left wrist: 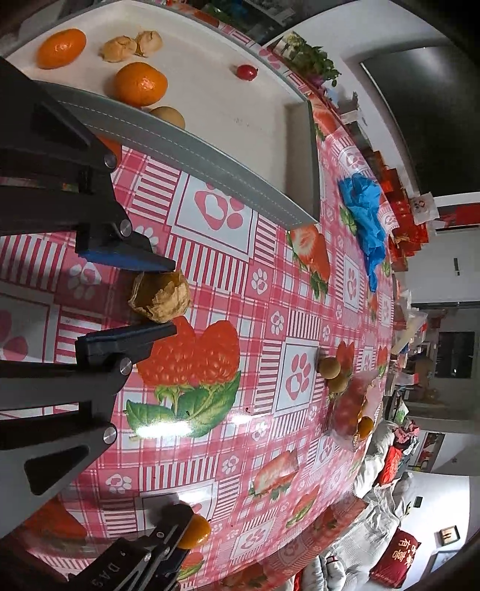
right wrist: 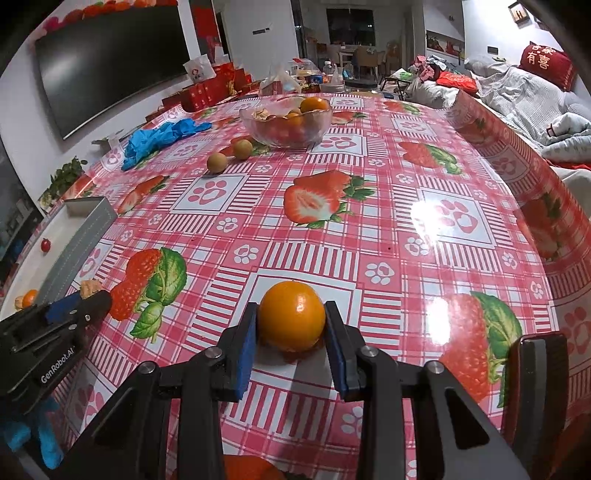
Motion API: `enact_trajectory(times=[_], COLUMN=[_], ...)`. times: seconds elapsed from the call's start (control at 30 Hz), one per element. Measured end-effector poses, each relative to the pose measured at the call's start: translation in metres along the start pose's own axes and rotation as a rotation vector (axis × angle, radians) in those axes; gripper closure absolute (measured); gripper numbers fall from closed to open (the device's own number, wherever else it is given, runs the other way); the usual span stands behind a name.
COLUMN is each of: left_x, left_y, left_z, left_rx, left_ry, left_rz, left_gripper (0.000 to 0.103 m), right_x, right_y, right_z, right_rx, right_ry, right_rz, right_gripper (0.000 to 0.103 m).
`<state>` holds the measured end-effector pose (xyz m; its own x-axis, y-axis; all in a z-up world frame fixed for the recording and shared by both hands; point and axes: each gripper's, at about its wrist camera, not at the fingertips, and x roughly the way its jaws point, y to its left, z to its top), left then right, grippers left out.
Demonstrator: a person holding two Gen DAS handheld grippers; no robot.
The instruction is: Organize fruits
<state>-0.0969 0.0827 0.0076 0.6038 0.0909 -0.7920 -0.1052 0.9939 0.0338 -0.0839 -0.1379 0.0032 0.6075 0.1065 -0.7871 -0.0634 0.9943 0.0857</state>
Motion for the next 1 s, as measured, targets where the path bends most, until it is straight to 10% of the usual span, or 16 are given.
enact_trajectory(times=[1.0], left_x=[-0.0003], left_y=[-0.0006], left_z=[-0.0012], left_rx=[-0.001], left_ry=[-0.003], left_rz=[-0.001], left_gripper=[0.074], right_x=[0.0005], right_y=[0.0010], right_z=[0.0001], right_rx=[-0.001], right_ry=[0.000], right_rz=[-0.003], right_gripper=[0.066])
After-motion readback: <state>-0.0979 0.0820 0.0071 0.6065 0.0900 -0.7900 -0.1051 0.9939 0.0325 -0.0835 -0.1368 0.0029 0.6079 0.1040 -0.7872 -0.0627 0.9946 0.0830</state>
